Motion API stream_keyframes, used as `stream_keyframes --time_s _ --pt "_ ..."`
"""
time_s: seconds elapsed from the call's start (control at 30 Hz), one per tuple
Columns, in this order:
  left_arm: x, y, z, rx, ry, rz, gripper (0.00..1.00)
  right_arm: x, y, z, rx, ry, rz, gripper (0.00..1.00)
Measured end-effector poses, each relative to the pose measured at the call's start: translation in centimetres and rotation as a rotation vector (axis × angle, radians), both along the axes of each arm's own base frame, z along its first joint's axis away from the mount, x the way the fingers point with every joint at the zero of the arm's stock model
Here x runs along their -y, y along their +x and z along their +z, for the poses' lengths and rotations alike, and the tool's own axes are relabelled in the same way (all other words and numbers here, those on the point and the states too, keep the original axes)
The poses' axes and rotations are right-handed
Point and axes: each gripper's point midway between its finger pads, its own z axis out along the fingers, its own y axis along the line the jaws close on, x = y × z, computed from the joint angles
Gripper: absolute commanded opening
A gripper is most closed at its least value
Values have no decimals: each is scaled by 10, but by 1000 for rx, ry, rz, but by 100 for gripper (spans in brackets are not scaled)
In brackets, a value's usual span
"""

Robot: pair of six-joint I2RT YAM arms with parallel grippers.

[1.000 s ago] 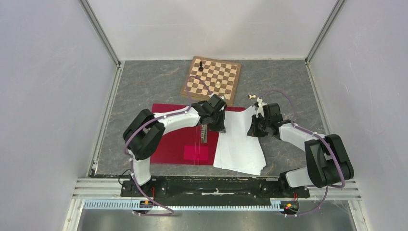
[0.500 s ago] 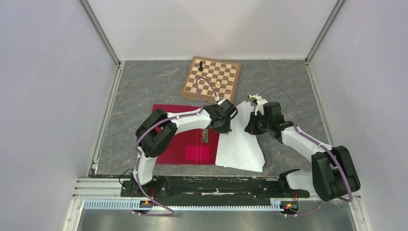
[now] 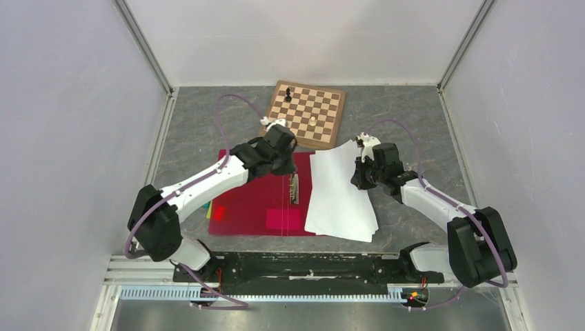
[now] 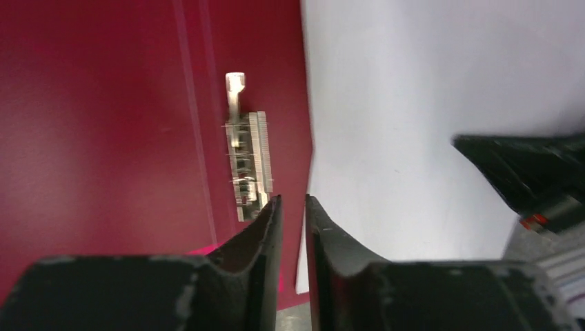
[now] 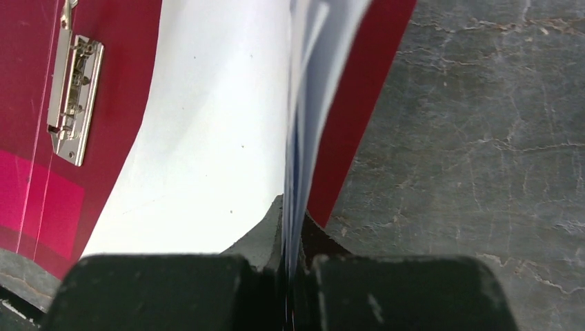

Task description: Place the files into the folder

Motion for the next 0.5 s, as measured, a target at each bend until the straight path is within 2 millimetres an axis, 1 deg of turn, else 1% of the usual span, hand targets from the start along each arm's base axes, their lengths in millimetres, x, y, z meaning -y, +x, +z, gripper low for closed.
stream_keyframes --time_s 0.03,0.07,0.13,0.2,0.3,0.37,0.43,0.5 --pt "-14 3 -3 -5 3 29 19 -2 -1 0 2 0 8 0" --pt "-27 5 -11 -19 15 57 17 -4 -1 0 4 0 15 0" --pt "-48 8 -37 -67 56 104 9 -8 -2 2 12 5 29 0" --pt "-61 3 -66 -132 107 122 4 -12 -1 6 27 16 42 0" --pt "-65 -6 -102 -215 155 119 2 -18 2 18 71 47 59 0" --pt "-65 -10 -117 -247 166 122 2 -22 6 28 109 71 71 0" --pt "-63 -12 -127 -270 161 126 3 -26 7 36 149 98 82 0" --pt "-60 -12 -132 -283 148 129 2 -28 7 38 165 121 87 0"
